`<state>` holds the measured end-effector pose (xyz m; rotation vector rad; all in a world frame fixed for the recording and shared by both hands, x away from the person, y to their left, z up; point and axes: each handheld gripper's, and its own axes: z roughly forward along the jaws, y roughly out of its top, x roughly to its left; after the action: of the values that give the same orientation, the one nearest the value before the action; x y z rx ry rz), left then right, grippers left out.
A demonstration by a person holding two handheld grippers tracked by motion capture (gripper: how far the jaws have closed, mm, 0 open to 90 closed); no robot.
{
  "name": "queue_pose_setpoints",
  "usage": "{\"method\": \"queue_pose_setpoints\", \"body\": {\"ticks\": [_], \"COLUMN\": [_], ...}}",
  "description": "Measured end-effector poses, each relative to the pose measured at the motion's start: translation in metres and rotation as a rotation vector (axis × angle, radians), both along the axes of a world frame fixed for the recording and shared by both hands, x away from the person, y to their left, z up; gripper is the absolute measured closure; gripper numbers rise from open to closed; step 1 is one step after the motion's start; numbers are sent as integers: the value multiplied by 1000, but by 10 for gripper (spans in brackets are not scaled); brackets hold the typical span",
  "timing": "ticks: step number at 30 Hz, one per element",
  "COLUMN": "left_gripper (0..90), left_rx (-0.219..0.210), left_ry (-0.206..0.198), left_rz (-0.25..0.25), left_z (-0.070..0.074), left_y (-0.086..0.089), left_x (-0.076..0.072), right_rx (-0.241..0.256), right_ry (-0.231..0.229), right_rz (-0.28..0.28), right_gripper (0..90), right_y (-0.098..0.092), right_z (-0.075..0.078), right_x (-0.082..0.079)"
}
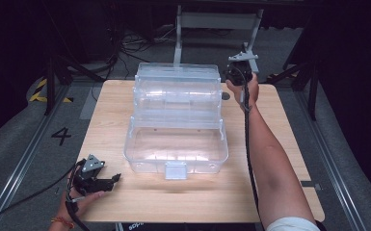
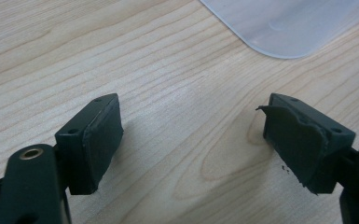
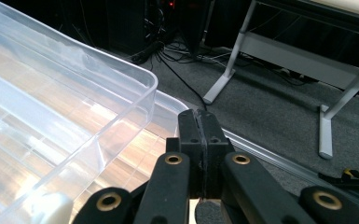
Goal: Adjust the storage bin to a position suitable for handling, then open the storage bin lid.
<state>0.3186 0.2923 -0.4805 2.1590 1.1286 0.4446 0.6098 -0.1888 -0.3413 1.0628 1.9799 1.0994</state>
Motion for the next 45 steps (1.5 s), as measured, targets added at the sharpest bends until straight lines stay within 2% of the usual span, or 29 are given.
{"method": "queue_pose_setpoints", "body": {"ticks": [14,21,22,23,26,32,39,40,41,43,45], "left_gripper": [202,202,202,202,202,202,202,201,201,202,202], "left_rx": [-3,-3,-3,-3,-2,-5,-5,-5,-5,-5,-5], "left_ry": [-7,-7,-6,-6,-7,-7,-8,-8,-8,-7,-7], "left_rz": [4,5,4,4,4,5,4,4,4,5,5], "left_z": [-1,-1,-1,-1,0,-1,-1,-1,-1,-1,-1], "left_y": [0,0,0,0,0,0,0,0,0,0,0], "left_x": [0,0,0,0,0,0,0,0,0,0,0], "right_rx": [-20,-51,-55,-55,-85,-101,-116,-116,-128,-130,-137], "right_ry": [-10,-5,2,2,10,28,48,48,50,55,58], "right_rz": [31,83,107,107,138,165,190,190,194,196,202], "right_gripper": [897,823,799,799,748,653,574,574,565,558,539], "right_y": [-11,-20,-23,-23,-29,-40,-58,-58,-62,-63,-67], "right_z": [5,7,9,9,10,9,2,2,-2,-3,-7], "right_x": [-18,-36,-44,-44,-58,-80,-107,-107,-116,-119,-128]}}
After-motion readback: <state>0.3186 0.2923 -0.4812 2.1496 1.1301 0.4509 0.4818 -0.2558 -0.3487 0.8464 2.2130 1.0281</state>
